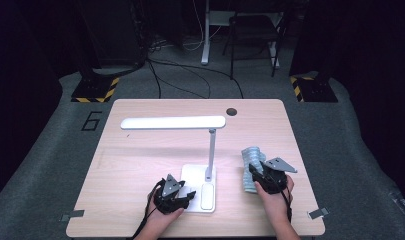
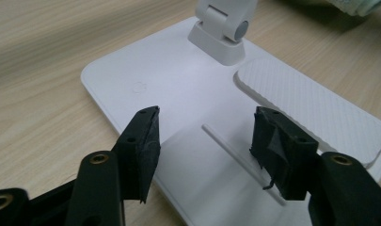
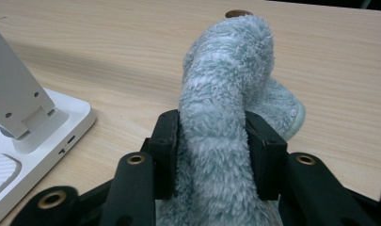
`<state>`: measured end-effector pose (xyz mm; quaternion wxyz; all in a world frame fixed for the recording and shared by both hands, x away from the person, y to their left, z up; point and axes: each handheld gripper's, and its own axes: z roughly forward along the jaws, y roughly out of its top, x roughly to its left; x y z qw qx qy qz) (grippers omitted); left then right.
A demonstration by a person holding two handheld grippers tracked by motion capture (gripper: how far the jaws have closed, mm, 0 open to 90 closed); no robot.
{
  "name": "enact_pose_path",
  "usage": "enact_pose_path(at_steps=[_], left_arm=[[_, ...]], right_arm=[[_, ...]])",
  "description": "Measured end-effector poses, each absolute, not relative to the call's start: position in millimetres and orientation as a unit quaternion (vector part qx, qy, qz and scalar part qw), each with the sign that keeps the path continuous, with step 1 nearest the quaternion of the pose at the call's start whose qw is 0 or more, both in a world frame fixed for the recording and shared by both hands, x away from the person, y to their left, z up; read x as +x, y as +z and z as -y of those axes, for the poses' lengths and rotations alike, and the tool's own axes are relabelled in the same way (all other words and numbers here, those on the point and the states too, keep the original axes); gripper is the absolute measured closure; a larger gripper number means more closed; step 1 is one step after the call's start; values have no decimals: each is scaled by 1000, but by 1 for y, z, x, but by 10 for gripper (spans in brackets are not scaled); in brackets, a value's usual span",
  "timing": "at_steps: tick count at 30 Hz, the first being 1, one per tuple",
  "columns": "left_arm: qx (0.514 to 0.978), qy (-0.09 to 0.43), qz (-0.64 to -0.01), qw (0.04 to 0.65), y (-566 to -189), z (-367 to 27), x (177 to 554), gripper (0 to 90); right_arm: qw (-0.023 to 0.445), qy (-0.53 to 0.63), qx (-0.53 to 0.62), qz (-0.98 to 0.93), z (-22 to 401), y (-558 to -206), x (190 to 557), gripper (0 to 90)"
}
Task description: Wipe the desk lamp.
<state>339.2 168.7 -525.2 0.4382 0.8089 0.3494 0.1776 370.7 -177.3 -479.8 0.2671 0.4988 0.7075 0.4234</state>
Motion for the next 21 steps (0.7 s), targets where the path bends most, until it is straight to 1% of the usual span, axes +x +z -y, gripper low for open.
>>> enact_pose_path(at_steps=[3, 6, 8, 9, 10, 13, 16, 18, 21], left_arm=[[812, 171, -348, 437, -525, -171, 340, 409], [816, 165, -340, 437, -524, -171, 339, 377], [823, 161, -329, 433, -524, -172, 338, 348], [823, 161, -329, 433, -524, -172, 338, 342], [823, 151, -333, 434, -523, -172, 337, 342], [823, 145, -330, 439, -522, -172, 334, 306], [829, 142, -314, 440, -519, -170, 330, 306], [824, 137, -317, 449, -519, -168, 328, 307], [828, 140, -311, 445, -519, -166, 326, 307]], right_arm=[[270, 423, 500, -706, 179, -480, 369, 566], [271, 428, 502, -701, 180, -479, 368, 531], [280, 434, 498, -697, 181, -475, 366, 473], [280, 434, 498, -697, 181, -475, 366, 473], [286, 436, 498, -693, 180, -473, 365, 465], [290, 442, 491, -692, 179, -466, 362, 454], [290, 449, 482, -695, 173, -461, 357, 454], [288, 451, 480, -695, 172, -462, 357, 454], [283, 452, 474, -701, 165, -465, 354, 454]])
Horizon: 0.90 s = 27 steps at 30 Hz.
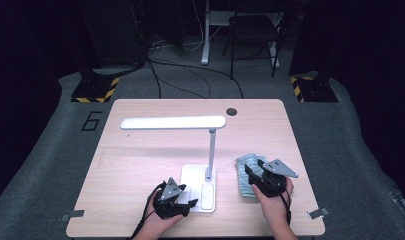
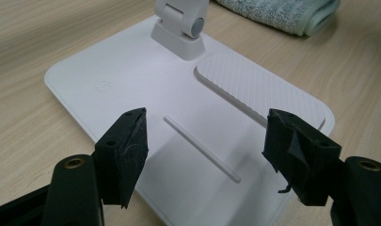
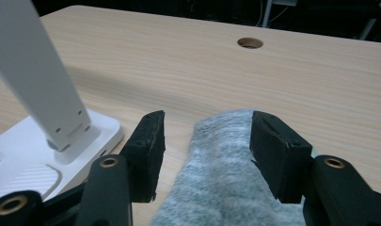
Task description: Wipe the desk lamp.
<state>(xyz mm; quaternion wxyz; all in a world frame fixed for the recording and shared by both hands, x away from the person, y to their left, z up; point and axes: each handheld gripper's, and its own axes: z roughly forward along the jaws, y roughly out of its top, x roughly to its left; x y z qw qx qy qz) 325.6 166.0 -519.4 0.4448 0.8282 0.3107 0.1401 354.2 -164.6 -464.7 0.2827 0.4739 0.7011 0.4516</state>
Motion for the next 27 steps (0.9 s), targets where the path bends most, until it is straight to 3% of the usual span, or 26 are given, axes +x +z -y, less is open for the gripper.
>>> enact_pose_path(at_steps=[27], left_arm=[[836, 128, -288, 449, -525, -152, 320, 257]], right_arm=[[246, 455, 435, -737, 126, -483, 346, 447]])
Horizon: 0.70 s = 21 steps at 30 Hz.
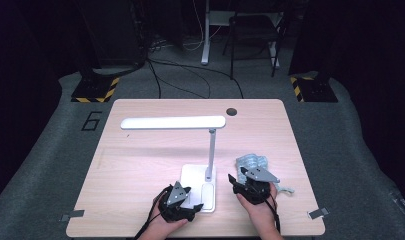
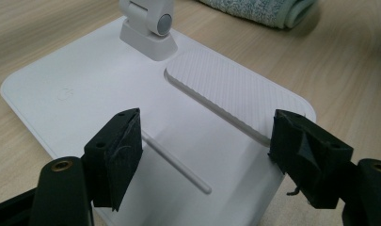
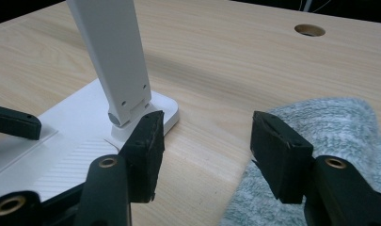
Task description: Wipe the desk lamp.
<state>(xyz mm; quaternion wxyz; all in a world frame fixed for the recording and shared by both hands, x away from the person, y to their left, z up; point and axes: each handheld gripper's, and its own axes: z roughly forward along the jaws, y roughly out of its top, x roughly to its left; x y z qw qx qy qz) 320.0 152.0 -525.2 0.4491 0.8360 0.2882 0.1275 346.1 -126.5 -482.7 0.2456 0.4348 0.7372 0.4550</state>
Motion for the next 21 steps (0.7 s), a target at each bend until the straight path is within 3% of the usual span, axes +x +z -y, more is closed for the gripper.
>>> enact_pose_path(at_steps=[5, 11, 17, 21], left_arm=[[835, 128, -291, 449, -525, -152, 320, 267], [834, 130, -292, 449, -525, -152, 320, 276], [834, 132, -293, 449, -525, -152, 321, 290], [834, 132, -293, 449, -525, -152, 321, 298]], right_arm=[[238, 446, 442, -740, 123, -487, 350, 450], [291, 426, 451, -728, 142, -482, 357, 410], [295, 372, 487, -733, 159, -504, 375, 406], [262, 332, 503, -754, 157, -522, 384, 450]])
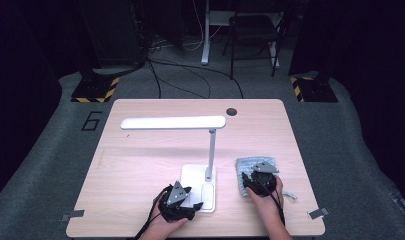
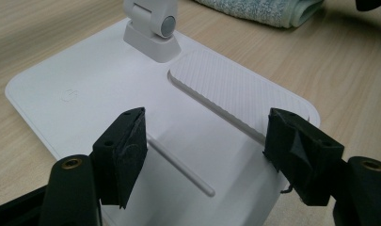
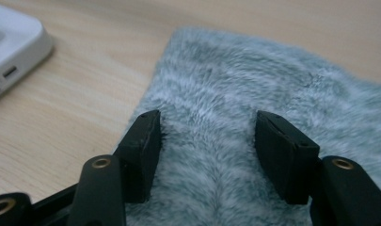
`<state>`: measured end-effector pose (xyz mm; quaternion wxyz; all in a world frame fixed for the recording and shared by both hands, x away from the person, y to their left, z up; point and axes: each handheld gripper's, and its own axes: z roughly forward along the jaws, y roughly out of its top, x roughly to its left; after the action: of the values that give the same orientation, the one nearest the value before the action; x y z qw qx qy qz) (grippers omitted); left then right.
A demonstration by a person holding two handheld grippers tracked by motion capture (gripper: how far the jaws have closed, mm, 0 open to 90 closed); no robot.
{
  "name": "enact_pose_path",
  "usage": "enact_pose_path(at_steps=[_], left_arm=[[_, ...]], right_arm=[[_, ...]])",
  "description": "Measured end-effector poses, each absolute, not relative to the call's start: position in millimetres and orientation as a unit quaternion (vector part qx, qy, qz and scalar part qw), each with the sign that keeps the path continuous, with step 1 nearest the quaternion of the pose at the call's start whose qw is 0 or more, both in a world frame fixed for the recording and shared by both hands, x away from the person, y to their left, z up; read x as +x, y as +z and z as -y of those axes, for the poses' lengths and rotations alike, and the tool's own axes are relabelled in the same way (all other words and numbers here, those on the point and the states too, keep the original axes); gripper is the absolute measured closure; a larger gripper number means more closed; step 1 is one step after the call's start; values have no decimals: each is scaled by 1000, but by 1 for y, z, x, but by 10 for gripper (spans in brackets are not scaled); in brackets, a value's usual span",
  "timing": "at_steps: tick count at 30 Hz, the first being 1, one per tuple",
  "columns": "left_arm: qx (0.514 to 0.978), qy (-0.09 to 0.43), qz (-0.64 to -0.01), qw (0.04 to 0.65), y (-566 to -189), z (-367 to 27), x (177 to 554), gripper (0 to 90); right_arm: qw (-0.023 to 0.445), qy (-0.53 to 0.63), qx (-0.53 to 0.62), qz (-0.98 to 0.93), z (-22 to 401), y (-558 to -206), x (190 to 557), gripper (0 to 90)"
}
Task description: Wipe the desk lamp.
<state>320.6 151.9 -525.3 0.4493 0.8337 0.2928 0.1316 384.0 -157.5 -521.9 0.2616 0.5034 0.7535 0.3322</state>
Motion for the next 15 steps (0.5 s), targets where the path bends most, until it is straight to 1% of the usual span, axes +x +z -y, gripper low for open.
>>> enact_pose_path(at_steps=[3, 5, 11, 13, 15], left_arm=[[834, 132, -292, 450, -525, -152, 321, 304], [835, 135, -290, 448, -525, -152, 321, 310], [833, 138, -292, 449, -525, -152, 321, 319], [832, 139, -294, 449, -525, -151, 321, 325], [832, 139, -294, 449, -525, -151, 321, 328]], right_arm=[[241, 345, 500, -757, 157, -520, 385, 616], [244, 344, 496, -759, 151, -519, 382, 672], [199, 386, 481, -762, 128, -513, 377, 779], [182, 393, 481, -762, 119, -511, 376, 782], [179, 395, 474, -767, 111, -511, 375, 781]])
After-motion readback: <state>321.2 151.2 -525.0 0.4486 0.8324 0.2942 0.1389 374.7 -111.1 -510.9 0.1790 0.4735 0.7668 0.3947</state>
